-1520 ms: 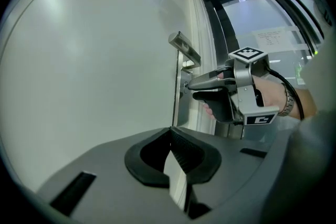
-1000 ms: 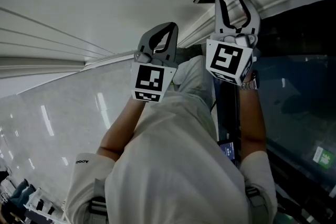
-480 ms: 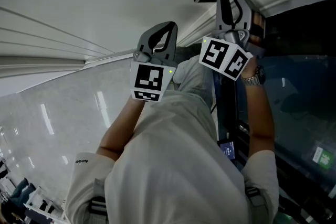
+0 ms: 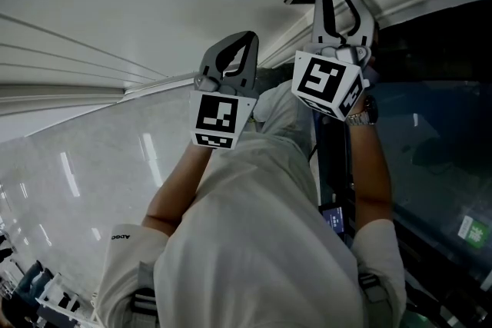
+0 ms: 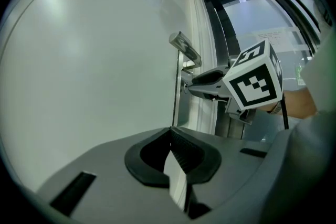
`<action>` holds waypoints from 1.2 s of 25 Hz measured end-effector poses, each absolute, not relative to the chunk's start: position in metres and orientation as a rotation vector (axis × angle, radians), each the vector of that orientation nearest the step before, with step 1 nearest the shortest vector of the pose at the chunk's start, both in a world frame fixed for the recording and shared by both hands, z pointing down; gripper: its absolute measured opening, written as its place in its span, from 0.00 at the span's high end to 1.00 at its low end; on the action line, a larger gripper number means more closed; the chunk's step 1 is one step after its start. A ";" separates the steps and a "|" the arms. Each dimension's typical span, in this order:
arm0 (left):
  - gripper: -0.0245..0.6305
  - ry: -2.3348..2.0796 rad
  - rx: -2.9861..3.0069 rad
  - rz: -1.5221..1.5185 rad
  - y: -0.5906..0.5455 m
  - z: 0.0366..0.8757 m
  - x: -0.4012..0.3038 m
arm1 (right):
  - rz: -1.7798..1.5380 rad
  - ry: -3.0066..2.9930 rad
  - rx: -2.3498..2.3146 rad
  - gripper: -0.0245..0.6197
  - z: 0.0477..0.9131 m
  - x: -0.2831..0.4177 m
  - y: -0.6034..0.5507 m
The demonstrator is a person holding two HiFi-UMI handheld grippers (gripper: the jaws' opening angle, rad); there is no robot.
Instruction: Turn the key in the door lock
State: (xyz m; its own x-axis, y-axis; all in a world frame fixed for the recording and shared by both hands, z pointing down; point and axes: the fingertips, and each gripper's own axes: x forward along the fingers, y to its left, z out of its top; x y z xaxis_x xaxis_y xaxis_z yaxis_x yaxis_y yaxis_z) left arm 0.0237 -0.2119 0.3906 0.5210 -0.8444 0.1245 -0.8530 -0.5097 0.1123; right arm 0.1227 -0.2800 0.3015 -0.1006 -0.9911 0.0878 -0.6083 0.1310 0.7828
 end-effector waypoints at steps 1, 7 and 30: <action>0.95 -1.464 2.597 0.080 -0.212 0.391 0.023 | -0.796 -1.786 1.549 0.79 0.301 0.122 -0.280; 0.95 -1.493 2.577 0.092 -0.212 0.395 0.015 | -0.822 -1.846 1.682 0.79 0.304 0.123 -0.266; 0.95 -1.847 2.462 0.059 -0.178 0.401 -0.063 | -0.067 -2.656 1.447 0.96 0.383 0.032 -0.192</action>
